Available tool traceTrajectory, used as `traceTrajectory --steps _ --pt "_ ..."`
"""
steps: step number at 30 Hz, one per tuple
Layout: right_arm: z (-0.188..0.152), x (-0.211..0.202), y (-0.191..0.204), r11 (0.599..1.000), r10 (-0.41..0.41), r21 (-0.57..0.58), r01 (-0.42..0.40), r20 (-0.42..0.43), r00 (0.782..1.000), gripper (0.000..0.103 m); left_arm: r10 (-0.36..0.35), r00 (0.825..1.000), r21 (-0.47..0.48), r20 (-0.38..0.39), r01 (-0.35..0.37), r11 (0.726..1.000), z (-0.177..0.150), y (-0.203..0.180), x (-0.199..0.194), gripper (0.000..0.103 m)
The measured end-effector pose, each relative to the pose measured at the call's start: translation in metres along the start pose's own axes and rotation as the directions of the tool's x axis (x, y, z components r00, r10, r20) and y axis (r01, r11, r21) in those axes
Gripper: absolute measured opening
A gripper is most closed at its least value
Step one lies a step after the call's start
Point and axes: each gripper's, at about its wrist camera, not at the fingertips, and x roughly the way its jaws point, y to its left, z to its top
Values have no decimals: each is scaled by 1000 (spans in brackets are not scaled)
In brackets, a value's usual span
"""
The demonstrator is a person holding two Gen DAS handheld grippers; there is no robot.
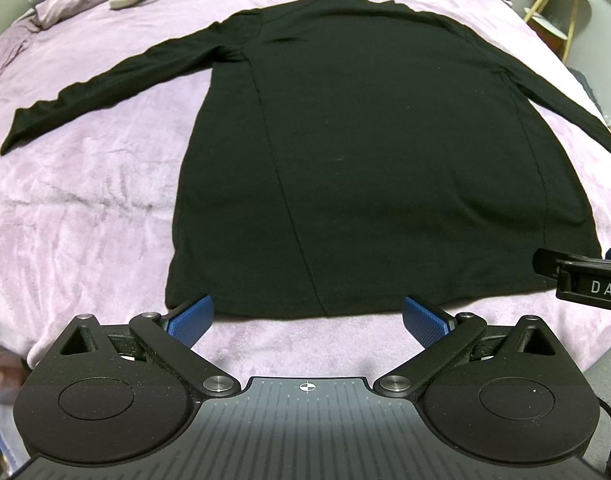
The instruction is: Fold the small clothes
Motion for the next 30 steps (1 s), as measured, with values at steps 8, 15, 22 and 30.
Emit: traceTrajectory --steps 8,15,22,30 --pt "0 0 0 1000 0 1 0 0 1000 99 1 1000 1 0 -1 1000 0 0 0 103" --pt "-2 1 0 1000 1 4 -1 -2 1000 99 -1 1000 1 0 1 1000 0 0 0 103" --pt "-2 3 -2 1000 8 13 -8 -9 1000 99 2 1000 2 -6 -2 1000 -2 1 2 103" --pt "-2 3 -6 1000 19 17 -18 -13 1000 99 6 1000 -1 -13 -6 1000 -3 -1 4 103"
